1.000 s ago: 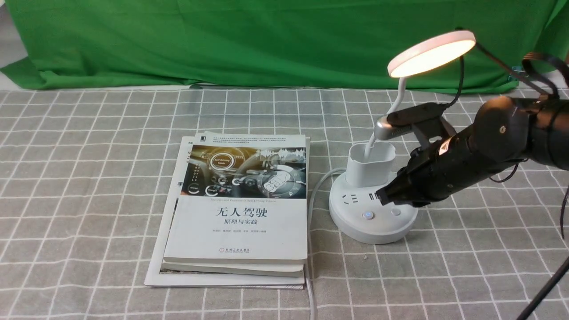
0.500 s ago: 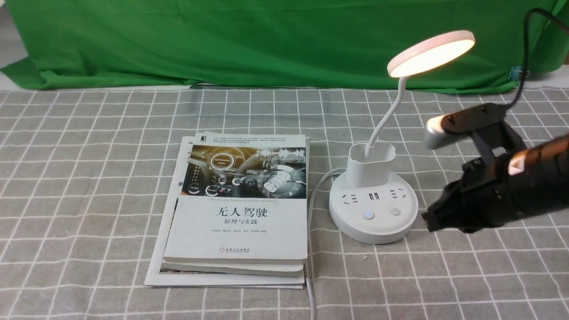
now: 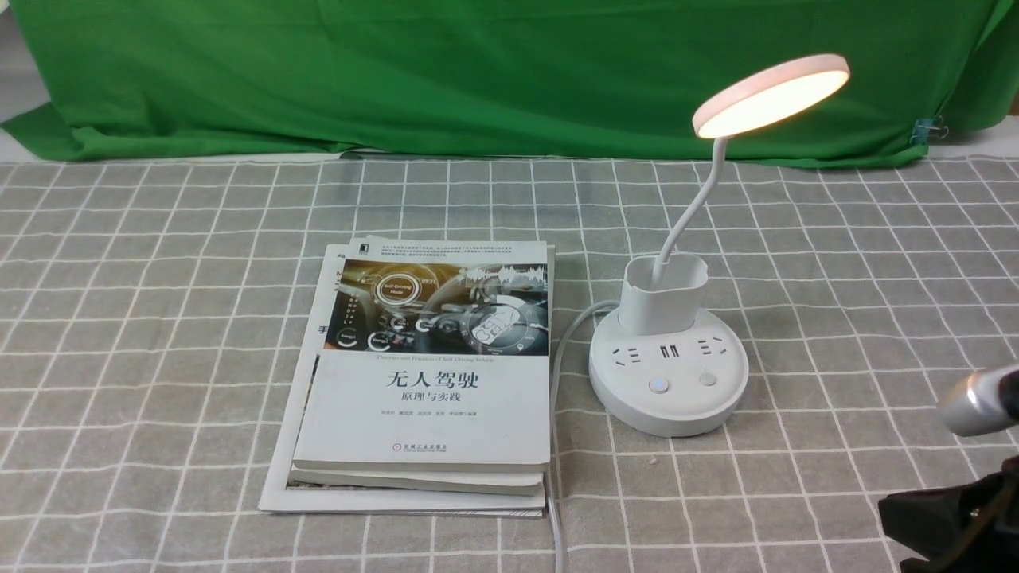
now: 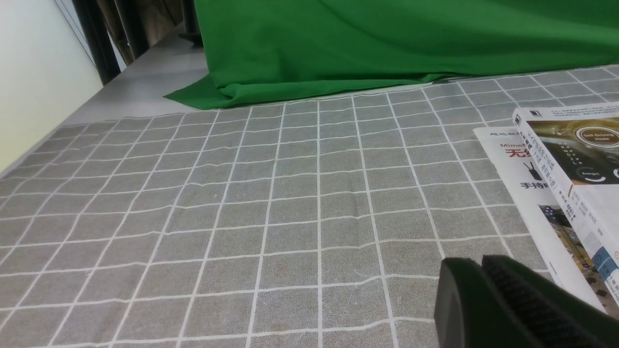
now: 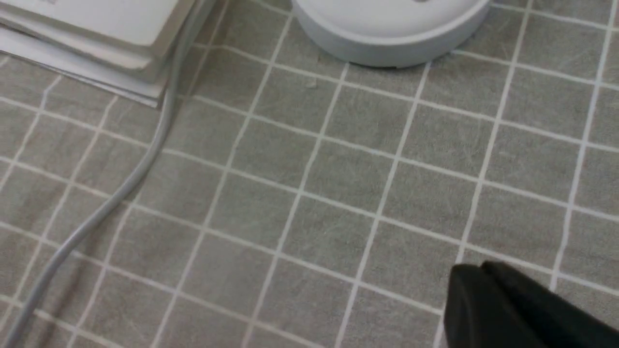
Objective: Turn on the desk lamp on the grey coffee tablecloth with your hand.
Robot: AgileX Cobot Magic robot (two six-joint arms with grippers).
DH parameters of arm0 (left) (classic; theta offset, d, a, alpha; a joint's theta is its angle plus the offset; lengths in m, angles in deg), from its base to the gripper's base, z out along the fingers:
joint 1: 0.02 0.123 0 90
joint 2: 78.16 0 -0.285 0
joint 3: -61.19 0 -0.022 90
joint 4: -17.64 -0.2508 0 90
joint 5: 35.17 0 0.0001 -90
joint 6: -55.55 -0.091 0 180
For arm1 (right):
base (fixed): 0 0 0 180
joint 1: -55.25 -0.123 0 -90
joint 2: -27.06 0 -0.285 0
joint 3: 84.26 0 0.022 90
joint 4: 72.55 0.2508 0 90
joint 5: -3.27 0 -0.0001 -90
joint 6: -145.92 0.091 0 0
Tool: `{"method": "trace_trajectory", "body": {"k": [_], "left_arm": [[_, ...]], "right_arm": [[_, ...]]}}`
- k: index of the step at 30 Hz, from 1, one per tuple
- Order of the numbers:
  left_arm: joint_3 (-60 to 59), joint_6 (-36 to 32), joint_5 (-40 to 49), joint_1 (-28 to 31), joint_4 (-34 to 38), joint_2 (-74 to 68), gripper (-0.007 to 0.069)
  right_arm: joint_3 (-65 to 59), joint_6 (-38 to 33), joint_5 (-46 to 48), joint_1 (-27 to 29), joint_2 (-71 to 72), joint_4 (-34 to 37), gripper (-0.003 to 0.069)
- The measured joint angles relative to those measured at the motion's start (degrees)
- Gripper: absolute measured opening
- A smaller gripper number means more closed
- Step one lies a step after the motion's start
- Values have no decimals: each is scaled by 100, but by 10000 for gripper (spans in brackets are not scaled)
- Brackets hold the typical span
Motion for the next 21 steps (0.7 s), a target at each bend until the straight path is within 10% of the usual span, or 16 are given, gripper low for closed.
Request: {"method": "trace_trajectory", "body": {"k": [11,21], "left_arm": [[0,0,0,0,0,0,19],[0,0,0,0,0,0,19]], "right_arm": [[-271,-188,-943,119,1178,-90,35],[-2307,-490,-1969,1450,4039,-156,31]]}}
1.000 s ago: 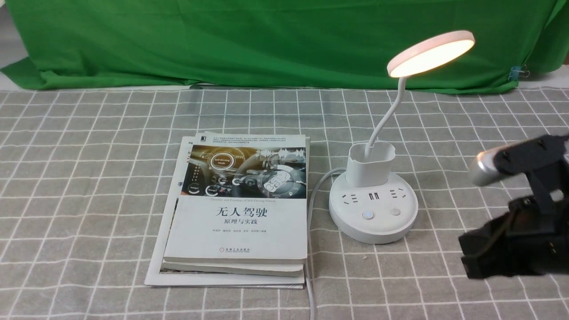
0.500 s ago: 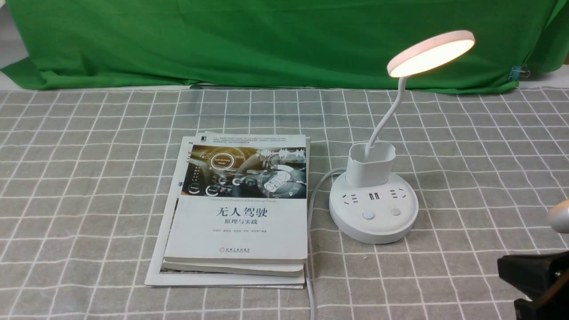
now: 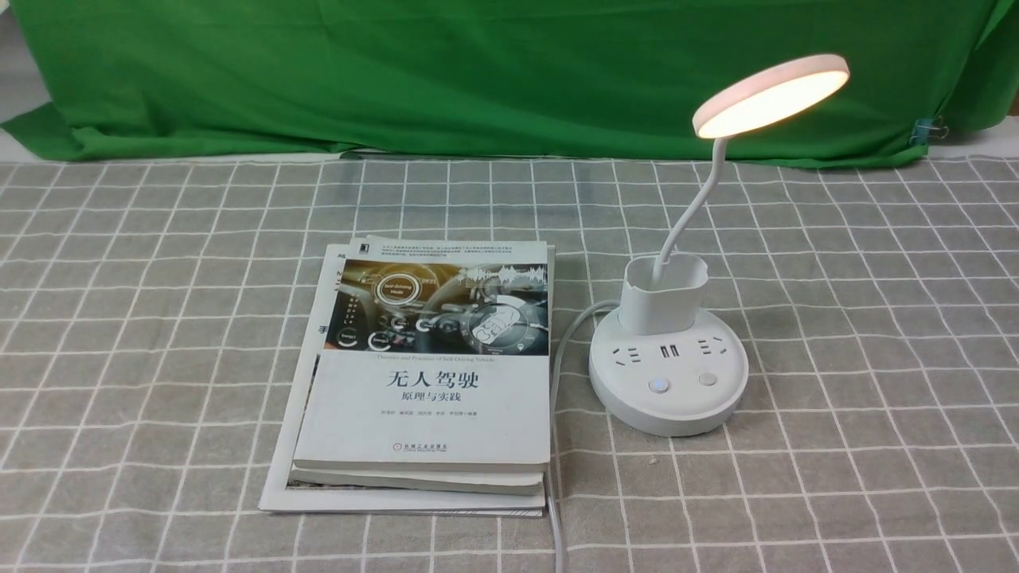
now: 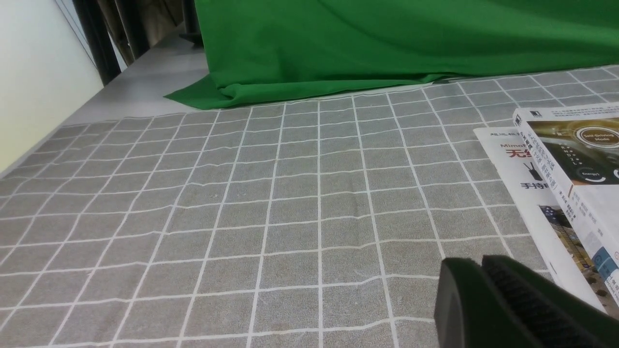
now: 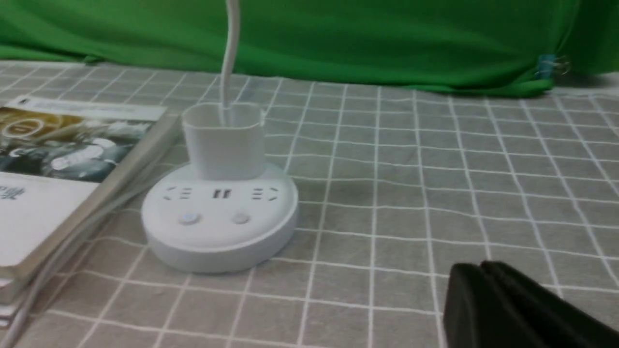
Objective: Turn on the desk lamp on the grey coffee tablecloth with your hand.
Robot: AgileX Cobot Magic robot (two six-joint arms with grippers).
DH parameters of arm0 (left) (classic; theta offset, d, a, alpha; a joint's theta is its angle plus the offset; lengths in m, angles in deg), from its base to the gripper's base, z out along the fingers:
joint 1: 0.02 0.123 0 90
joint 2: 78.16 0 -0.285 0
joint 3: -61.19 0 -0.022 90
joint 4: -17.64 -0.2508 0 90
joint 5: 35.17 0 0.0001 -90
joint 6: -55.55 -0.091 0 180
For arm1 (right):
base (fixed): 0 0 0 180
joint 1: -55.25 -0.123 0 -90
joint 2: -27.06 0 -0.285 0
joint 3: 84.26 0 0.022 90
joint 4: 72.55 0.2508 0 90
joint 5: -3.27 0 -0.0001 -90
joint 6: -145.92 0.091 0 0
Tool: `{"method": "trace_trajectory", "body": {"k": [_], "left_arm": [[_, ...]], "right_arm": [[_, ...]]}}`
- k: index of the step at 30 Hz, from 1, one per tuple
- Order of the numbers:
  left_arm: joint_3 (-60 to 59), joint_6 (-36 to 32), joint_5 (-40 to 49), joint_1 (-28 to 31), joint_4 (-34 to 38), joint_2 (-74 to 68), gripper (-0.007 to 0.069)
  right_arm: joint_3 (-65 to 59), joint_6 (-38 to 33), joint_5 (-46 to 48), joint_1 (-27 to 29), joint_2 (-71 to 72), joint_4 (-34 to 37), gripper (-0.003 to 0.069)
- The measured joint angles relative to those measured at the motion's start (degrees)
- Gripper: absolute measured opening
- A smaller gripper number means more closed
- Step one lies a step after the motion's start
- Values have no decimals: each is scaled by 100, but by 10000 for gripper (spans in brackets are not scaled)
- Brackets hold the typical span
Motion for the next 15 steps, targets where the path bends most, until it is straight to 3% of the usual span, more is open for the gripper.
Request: {"method": "trace_trajectory", "body": {"k": [5,15], "left_arm": [[0,0,0,0,0,0,19],[0,1,1,0,0,0,19]], "right_arm": [[-431,-131,13,174,777,-11,34],[-437,-149,227,181,831,-58,36]]}}
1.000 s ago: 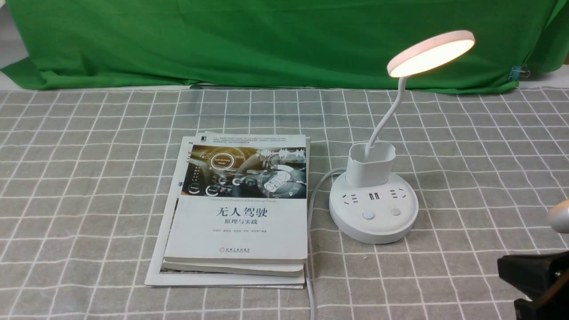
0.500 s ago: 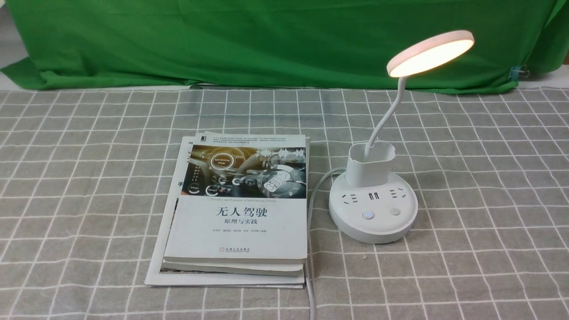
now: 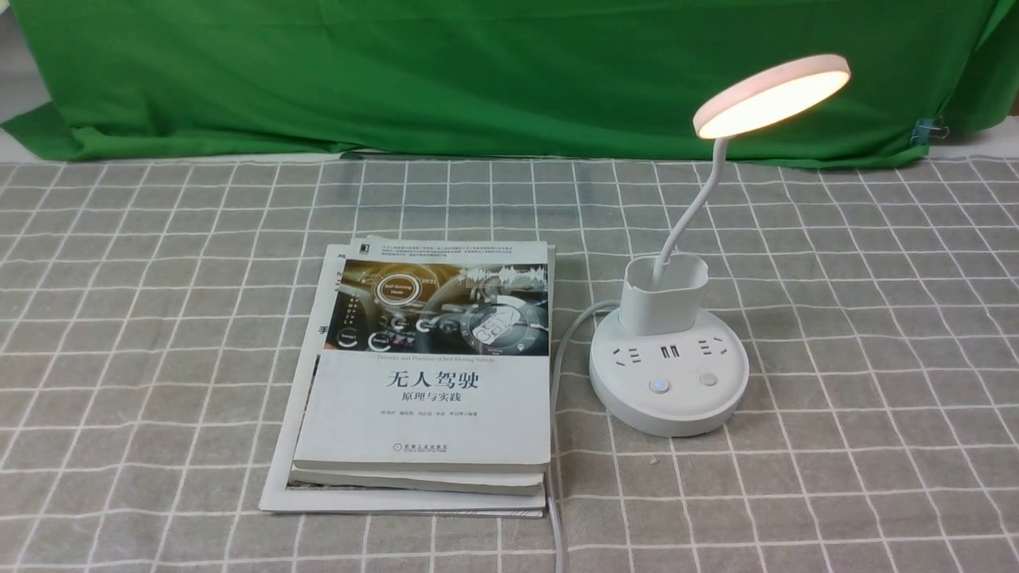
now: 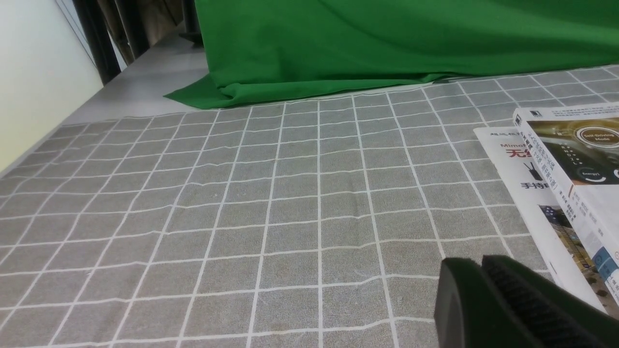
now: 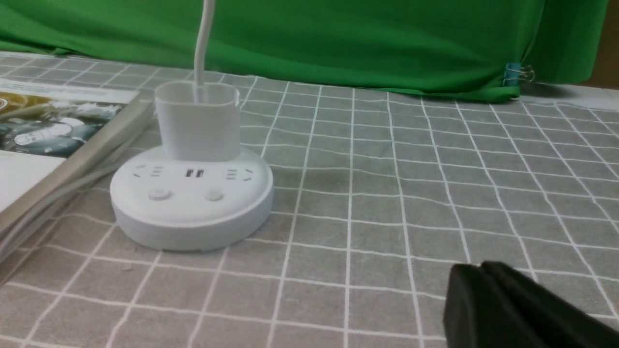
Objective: Turn on the desk lamp on the grey coffee tablecloth with your hand.
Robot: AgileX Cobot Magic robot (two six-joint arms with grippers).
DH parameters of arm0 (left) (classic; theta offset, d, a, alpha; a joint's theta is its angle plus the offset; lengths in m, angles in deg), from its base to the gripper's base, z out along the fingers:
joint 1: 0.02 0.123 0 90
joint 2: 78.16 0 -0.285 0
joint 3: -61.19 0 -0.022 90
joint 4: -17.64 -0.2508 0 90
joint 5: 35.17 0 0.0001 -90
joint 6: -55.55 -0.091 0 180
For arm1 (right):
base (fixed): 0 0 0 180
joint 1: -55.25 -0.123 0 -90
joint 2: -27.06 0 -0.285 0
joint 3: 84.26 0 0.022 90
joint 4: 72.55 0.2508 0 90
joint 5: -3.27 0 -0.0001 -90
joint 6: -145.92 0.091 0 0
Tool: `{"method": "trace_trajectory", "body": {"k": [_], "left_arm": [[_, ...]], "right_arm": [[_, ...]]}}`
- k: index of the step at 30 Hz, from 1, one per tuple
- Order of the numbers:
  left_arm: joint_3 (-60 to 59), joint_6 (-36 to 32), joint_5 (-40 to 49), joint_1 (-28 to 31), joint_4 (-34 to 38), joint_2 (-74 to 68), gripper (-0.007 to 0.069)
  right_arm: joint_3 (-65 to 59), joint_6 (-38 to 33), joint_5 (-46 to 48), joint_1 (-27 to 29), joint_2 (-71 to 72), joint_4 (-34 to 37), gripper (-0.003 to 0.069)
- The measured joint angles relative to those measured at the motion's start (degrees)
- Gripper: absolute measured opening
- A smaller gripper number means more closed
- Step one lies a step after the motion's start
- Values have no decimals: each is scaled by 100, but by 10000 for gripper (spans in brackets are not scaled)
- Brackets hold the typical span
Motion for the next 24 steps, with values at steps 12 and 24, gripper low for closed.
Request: {"method": "trace_trajectory", "body": {"k": [12,24], "left_arm": [[0,0,0,0,0,0,19],[0,0,0,0,0,0,19]], "right_arm": [[0,-2,18,0,0,-7,76],[0,3,18,0,0,-14,103]]}}
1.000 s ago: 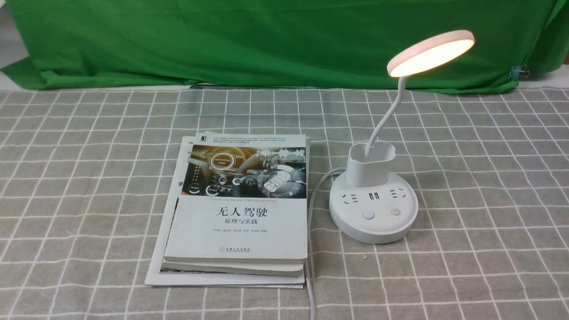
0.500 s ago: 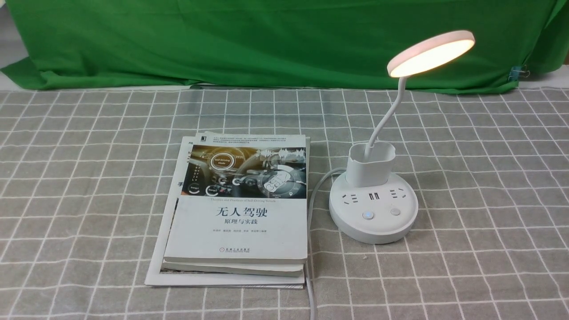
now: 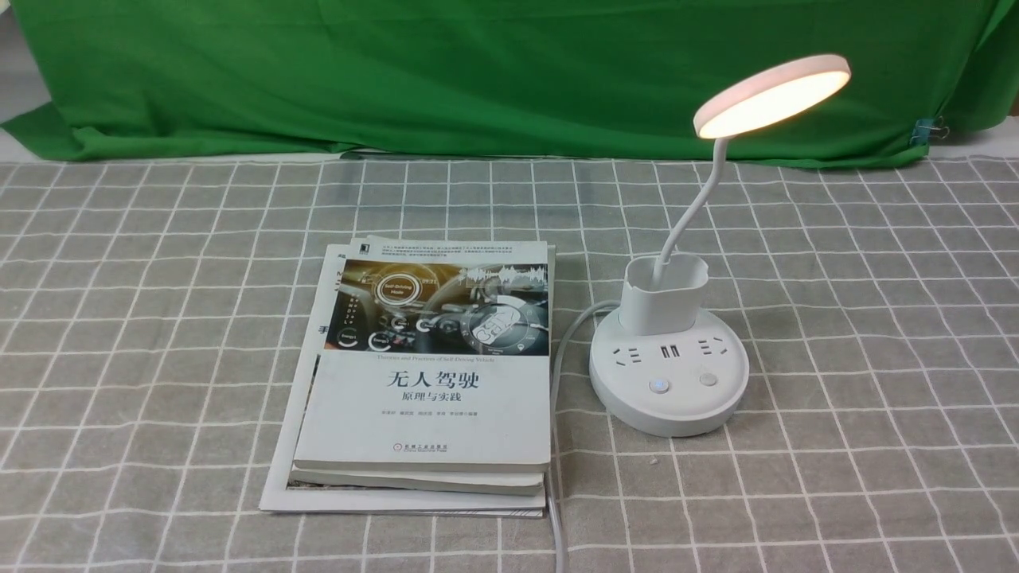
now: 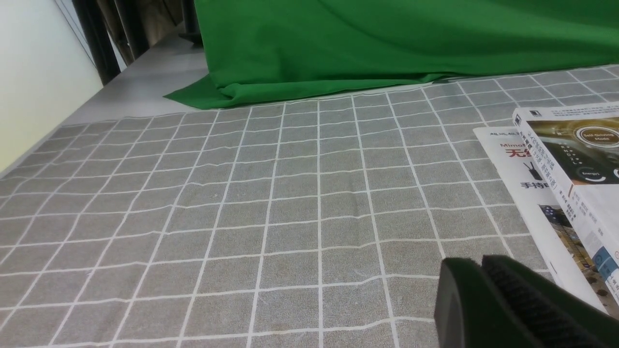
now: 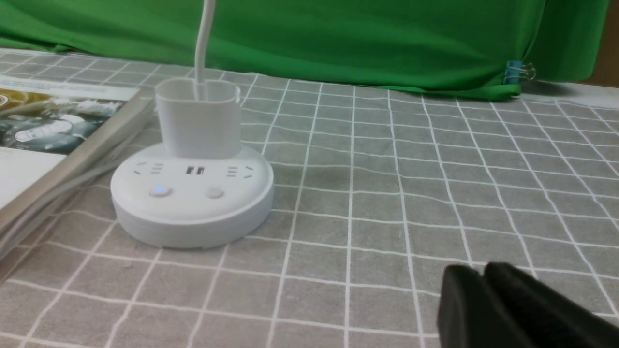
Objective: Turn on the desk lamp on the grey coffee tablecloth with your hand.
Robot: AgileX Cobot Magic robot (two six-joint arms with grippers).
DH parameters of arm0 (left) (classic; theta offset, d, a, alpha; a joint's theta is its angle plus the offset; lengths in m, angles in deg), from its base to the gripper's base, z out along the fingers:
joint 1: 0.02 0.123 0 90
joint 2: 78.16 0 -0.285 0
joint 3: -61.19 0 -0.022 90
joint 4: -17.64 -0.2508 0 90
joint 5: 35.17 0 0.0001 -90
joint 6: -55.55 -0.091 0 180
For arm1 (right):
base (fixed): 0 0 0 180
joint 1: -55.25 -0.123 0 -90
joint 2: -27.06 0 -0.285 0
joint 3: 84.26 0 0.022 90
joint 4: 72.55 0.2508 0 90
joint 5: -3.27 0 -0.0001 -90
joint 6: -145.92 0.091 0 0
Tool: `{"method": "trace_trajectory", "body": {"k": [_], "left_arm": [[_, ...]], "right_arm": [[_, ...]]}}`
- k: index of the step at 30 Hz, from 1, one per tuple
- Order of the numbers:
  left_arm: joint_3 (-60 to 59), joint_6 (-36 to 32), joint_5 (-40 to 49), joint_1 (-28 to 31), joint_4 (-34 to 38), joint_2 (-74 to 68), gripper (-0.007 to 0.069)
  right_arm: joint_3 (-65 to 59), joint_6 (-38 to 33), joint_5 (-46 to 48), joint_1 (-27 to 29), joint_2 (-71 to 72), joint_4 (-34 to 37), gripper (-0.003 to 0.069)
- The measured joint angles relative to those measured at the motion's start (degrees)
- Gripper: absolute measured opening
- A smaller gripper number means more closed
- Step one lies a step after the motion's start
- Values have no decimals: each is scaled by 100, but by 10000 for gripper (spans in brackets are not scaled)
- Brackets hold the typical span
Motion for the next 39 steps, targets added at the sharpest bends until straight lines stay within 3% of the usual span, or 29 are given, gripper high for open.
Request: {"method": "trace_trajectory", "body": {"k": [39], "left_arm": [[0,0,0,0,0,0,19]], "right_arm": [[0,-5,16,0,0,-6,194]]}}
